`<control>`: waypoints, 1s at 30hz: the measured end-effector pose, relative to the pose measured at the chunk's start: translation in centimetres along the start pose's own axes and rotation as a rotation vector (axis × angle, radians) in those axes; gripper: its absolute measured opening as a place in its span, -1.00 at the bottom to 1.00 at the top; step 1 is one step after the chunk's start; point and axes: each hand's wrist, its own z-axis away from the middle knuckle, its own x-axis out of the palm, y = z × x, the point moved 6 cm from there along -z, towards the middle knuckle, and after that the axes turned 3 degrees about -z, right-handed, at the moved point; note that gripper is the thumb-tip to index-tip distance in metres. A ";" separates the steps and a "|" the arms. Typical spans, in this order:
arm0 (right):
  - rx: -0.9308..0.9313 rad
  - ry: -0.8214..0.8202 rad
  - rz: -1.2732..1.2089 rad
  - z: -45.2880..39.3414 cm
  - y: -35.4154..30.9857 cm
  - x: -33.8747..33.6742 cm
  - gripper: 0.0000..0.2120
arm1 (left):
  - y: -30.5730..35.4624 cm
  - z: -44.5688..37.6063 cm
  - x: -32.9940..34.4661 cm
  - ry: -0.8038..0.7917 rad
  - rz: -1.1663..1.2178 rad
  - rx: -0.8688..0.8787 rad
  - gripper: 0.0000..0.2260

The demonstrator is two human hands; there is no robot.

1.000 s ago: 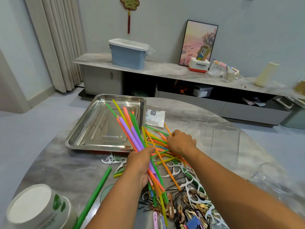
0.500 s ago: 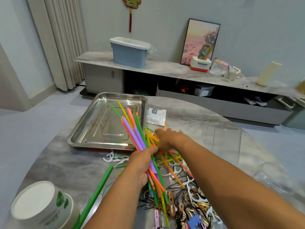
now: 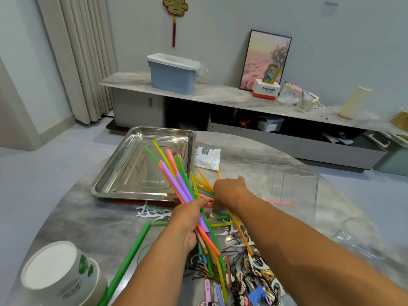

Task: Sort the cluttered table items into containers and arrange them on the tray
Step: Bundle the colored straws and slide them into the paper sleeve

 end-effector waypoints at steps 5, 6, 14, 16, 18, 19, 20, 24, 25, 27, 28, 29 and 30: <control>0.032 -0.012 -0.095 0.8 1.5 0.4 -0.82 | -0.5 0.3 0.4 -0.037 -0.004 -0.062 -0.87; 0.035 -0.007 -0.103 1.1 1.9 0.1 -0.85 | -0.6 0.5 0.4 -0.046 -0.004 -0.075 -0.89; 0.063 0.103 0.072 5.6 5.4 -3.1 -0.71 | -0.8 2.9 3.2 -0.174 0.050 -0.129 -0.93; 0.078 0.137 0.144 7.0 6.1 -4.4 -0.70 | -0.7 3.8 3.9 -0.193 0.065 -0.147 -0.89; 0.100 0.180 0.247 8.5 6.7 -5.8 -0.71 | -0.9 4.8 4.4 -0.206 0.093 -0.163 -0.82; 0.114 0.198 0.300 9.4 7.1 -6.6 -0.73 | -0.9 5.4 4.6 -0.214 0.114 -0.171 -0.78; 0.127 0.209 0.346 9.9 7.3 -7.2 -0.74 | -1.1 5.6 4.7 -0.215 0.133 -0.174 -0.76; 0.181 0.237 0.396 12.4 8.6 -9.6 -0.74 | -1.4 7.0 4.9 -0.193 0.174 -0.188 -0.74; 0.191 0.248 0.354 13.2 9.2 -10.0 -0.73 | -1.4 7.7 5.1 -0.194 0.178 -0.182 -0.75; 0.187 0.274 0.228 14.2 10.1 -10.3 -0.72 | -1.0 9.0 5.4 -0.205 0.187 -0.156 -0.74; 0.176 0.278 0.146 14.8 10.4 -10.1 -0.73 | -0.7 9.7 5.6 -0.212 0.186 -0.133 -0.73; 0.162 0.274 0.055 15.1 10.5 -9.8 -0.75 | -0.3 10.3 5.8 -0.219 0.180 -0.104 -0.72; 0.151 0.272 -0.045 15.4 10.3 -9.4 -0.77 | 0.1 10.7 5.9 -0.229 0.167 -0.067 -0.70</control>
